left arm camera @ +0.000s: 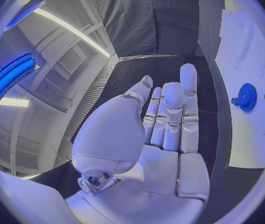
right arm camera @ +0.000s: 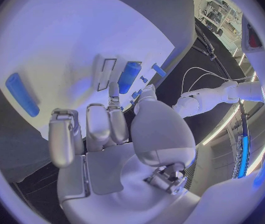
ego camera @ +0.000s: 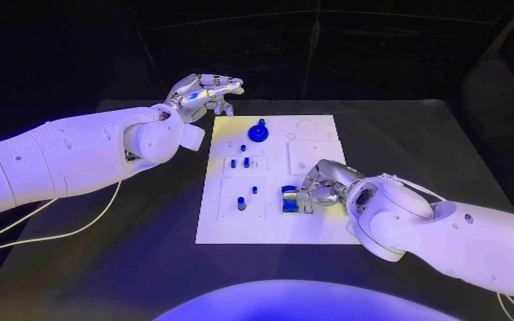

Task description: Assemble the parts on the task board

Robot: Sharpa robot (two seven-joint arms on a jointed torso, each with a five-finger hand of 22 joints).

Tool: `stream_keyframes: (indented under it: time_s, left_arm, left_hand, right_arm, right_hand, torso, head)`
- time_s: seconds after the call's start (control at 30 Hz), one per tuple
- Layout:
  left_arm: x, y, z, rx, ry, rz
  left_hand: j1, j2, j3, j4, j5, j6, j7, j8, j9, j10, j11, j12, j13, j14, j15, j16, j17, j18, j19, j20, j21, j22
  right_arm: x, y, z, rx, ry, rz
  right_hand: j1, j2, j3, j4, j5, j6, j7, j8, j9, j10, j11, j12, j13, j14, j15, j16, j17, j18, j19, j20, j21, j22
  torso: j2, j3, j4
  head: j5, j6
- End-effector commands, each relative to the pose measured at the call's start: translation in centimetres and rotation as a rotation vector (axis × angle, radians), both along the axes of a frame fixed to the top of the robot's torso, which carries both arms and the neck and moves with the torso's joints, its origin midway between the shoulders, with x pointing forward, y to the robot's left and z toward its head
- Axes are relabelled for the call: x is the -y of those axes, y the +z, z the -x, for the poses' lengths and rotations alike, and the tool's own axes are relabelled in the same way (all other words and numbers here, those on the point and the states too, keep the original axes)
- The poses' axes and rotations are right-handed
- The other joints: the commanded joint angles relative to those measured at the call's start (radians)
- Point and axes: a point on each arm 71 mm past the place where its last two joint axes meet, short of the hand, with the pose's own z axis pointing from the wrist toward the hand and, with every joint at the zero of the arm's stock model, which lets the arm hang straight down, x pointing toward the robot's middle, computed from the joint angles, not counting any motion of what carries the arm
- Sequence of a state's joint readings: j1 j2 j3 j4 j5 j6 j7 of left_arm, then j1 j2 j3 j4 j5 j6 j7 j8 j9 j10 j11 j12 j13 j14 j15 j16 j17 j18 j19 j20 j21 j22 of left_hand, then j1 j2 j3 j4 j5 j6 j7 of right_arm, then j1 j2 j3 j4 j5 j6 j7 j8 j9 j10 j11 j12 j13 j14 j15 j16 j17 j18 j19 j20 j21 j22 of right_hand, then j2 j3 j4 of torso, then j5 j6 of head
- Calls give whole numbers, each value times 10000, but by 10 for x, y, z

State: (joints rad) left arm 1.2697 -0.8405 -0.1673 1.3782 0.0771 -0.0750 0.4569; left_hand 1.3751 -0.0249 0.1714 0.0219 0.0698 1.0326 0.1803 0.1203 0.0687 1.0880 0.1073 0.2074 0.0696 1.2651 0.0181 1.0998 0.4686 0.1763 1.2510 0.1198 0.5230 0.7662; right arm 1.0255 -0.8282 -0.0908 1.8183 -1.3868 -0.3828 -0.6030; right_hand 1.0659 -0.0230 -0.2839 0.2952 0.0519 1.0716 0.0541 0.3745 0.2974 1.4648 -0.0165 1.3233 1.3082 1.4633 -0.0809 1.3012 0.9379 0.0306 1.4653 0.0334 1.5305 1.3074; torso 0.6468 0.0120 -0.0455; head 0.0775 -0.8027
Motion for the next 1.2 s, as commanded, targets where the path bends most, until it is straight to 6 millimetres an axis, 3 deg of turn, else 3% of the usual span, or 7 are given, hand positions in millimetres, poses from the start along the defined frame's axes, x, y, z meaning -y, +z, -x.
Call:
stream_keyframes:
  time_s: [0.03,0.2,0.33,0.63,0.77,0.97,1.2]
  left_arm:
    - [1,2,0,95,-67,62]
    - [0,2,0,94,-69,63]
    - [0,2,0,91,-65,59]
    - [1,2,0,86,-87,64]
    - [1,2,-1,87,-89,64]
    - [1,1,-1,85,-82,58]
    - [2,1,-1,84,-97,57]
  left_hand:
    - [-33,-40,-79,5,19,-80,-17,44,-8,-42,5,46,-13,-67,22,-13,-4,55,26,-11,-48,-13]
    - [-33,-40,-79,5,19,-80,-17,44,-8,-42,5,46,-13,-67,22,-13,-4,55,26,-11,-48,-13]
    - [-33,-40,-79,5,19,-80,-17,44,-8,-42,5,46,-13,-67,22,-13,-4,55,26,-11,-48,-13]
    - [-26,-37,-85,-2,23,-83,-22,55,-7,-47,1,59,-12,-62,19,1,7,57,32,-12,-54,-19]
    - [-26,-37,-85,-2,23,-83,-22,55,-7,-47,1,59,-12,-62,19,1,7,57,32,-12,-54,-19]
    - [-26,-37,-85,-2,23,-83,-22,55,-7,-47,1,59,-12,-62,19,1,7,57,32,-12,-54,-19]
    - [-23,-33,-86,-5,24,-82,-24,60,-7,-47,0,65,-12,-68,18,-5,-14,57,34,-12,-56,-21]
  right_arm:
    - [0,4,-1,423,25,74]
    - [0,6,2,537,117,-18]
    - [-2,9,6,571,322,-28]
    - [2,12,9,801,395,17]
    - [16,16,9,1087,57,-181]
    - [50,25,16,1304,-347,-870]
    - [86,26,19,1378,-638,-316]
  right_hand:
    - [-190,-101,133,5,-32,-75,8,-73,28,-54,-42,-85,329,173,-37,-61,-32,-118,532,-43,-32,1990]
    - [123,-97,510,-67,-23,-65,1,-66,120,-38,-41,-96,354,187,-35,-58,-4,-123,549,-34,-22,2010]
    - [1375,-143,809,-520,121,-74,9,-66,232,-20,-33,-101,392,193,-26,-78,-32,-125,556,-19,-19,2021]
    - [2072,-107,859,-786,231,-43,6,-37,369,4,-38,-94,444,198,-28,-90,-42,-130,570,-17,-11,2040]
    - [2069,22,784,-694,880,-242,78,-184,373,-9,14,-122,453,200,9,-93,-44,-127,561,3,-20,2031]
    - [2163,201,674,-570,1579,-830,309,-704,229,-77,202,-253,395,178,153,-152,-156,-105,494,117,-80,1955]
    - [2765,408,713,-798,2253,-919,445,-1129,28,-165,321,-441,297,149,260,-222,-286,-80,425,241,-142,1879]
  torso:
    - [-1,2,0]
    - [4,14,-11]
    - [6,14,-17]
    - [-1,9,2]
    - [-13,4,-6]
    - [-8,-2,-22]
    - [-27,-19,-30]
  head:
    - [3,3]
    - [4,-5]
    - [4,-10]
    - [-35,8]
    - [-74,35]
    - [-198,99]
    - [-392,116]
